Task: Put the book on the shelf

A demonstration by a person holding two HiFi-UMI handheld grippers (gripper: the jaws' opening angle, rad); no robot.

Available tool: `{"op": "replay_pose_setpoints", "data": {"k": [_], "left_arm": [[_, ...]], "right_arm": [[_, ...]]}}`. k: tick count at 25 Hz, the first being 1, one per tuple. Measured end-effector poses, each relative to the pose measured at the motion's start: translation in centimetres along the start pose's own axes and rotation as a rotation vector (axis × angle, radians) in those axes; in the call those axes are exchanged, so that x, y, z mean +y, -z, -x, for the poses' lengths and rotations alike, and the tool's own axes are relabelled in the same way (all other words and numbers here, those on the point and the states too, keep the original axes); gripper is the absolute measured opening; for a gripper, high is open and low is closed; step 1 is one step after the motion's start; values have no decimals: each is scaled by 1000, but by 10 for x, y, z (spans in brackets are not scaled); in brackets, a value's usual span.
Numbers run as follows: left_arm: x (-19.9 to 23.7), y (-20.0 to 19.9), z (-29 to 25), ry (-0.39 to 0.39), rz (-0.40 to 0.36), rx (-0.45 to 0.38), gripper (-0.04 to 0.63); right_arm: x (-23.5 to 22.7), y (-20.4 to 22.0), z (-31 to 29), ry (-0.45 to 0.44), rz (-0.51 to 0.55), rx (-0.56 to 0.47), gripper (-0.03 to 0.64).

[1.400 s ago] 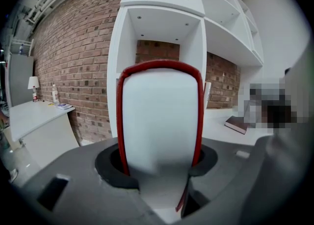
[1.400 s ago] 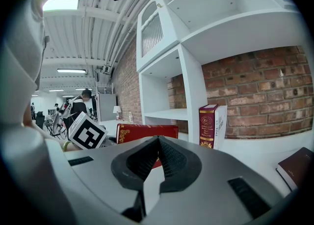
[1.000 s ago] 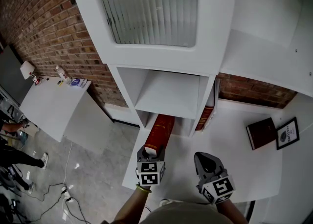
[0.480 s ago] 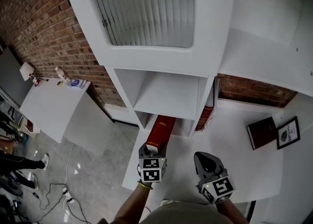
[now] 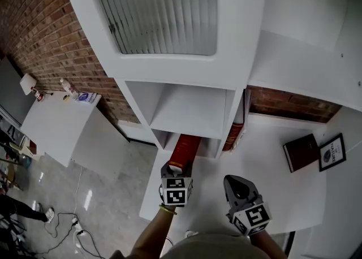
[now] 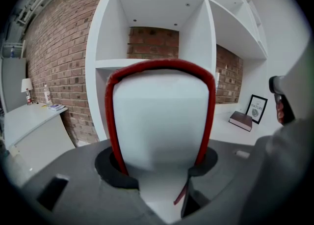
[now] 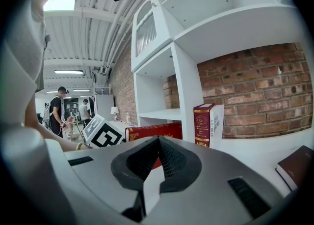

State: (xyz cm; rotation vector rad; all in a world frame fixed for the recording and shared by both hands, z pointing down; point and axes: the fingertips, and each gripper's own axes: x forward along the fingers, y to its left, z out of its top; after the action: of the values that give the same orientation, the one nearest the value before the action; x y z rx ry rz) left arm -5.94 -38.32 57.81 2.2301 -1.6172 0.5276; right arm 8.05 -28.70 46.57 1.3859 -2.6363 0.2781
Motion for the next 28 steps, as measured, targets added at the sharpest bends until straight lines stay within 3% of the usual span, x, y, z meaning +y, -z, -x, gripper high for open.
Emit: {"op": "replay_pose_setpoints", "data": {"k": [28], "left_arm": [[-11,-5,-59,-4,-21,40,236]], "right_arm": [[-22,4,6,45,-28,-11,6]]}}
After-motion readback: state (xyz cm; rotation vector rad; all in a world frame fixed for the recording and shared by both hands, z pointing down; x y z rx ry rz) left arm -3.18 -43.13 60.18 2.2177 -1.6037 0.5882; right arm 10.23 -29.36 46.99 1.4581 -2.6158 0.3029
